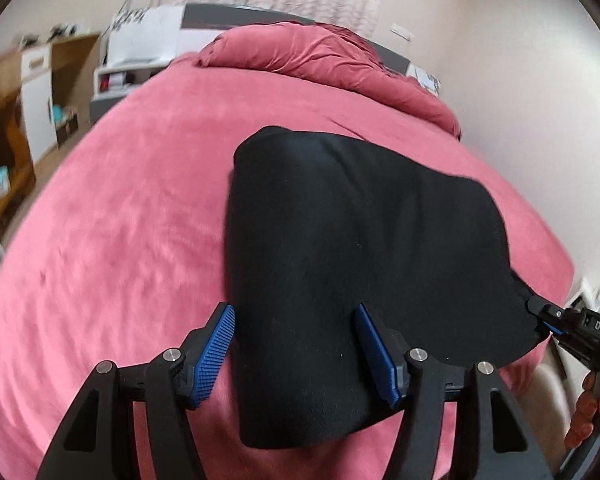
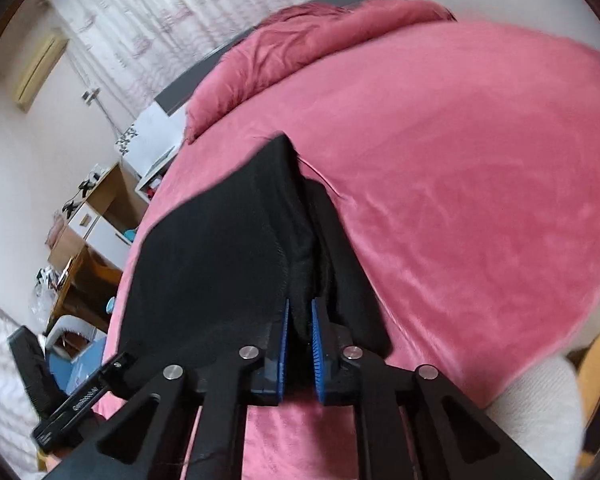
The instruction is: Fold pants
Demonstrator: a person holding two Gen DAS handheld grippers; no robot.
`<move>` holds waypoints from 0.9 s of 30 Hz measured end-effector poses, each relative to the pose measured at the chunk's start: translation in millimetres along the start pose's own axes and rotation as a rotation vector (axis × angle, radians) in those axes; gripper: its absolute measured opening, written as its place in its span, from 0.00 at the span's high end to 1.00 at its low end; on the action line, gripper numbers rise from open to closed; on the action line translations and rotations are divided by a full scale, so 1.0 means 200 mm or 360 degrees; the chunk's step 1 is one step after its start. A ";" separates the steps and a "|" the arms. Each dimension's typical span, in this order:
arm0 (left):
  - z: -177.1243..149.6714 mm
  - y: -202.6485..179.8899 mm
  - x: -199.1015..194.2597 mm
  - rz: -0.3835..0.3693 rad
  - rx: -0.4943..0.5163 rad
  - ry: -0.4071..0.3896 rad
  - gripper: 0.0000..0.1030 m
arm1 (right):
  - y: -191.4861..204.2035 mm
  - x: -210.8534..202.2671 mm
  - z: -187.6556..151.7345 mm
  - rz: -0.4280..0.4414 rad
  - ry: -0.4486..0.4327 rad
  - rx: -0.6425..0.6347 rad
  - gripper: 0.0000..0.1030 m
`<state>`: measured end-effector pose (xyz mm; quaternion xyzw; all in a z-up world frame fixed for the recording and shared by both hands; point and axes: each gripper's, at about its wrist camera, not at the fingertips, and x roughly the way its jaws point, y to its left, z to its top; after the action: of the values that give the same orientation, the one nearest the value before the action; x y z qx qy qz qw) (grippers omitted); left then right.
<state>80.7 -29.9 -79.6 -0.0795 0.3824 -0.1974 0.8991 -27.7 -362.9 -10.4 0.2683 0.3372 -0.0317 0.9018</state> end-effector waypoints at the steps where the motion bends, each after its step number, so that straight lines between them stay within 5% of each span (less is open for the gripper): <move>1: 0.00 0.00 -0.01 -0.0019 -0.0017 0.0002 0.38 | 0.01 -0.03 0.01 0.0004 -0.0020 0.0003 0.92; 11: -0.04 -0.01 0.02 -0.0014 0.0037 0.0009 0.36 | -0.11 0.10 -0.10 -0.0130 0.0154 0.0170 0.91; 13: -0.02 0.00 -0.02 -0.0055 0.0026 0.0028 0.37 | -0.09 0.05 -0.05 -0.0131 0.0082 0.0165 0.74; 16: 0.07 -0.02 -0.11 -0.0096 0.0046 -0.0058 0.38 | 0.00 -0.04 0.08 -0.0098 -0.0102 0.0025 0.73; 19: 0.22 -0.09 -0.13 -0.0085 0.0140 -0.0136 0.38 | 0.17 0.01 0.24 -0.0004 -0.0142 -0.0197 0.73; 27: 0.51 -0.29 0.14 -0.0043 0.0373 -0.0027 0.44 | 0.53 0.49 0.39 0.0030 0.0115 -0.0635 0.73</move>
<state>154.7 -95.0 -10.4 0.0194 0.3481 -0.2524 0.9027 119.7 -299.9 25.7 0.0884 0.3665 0.0539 0.9246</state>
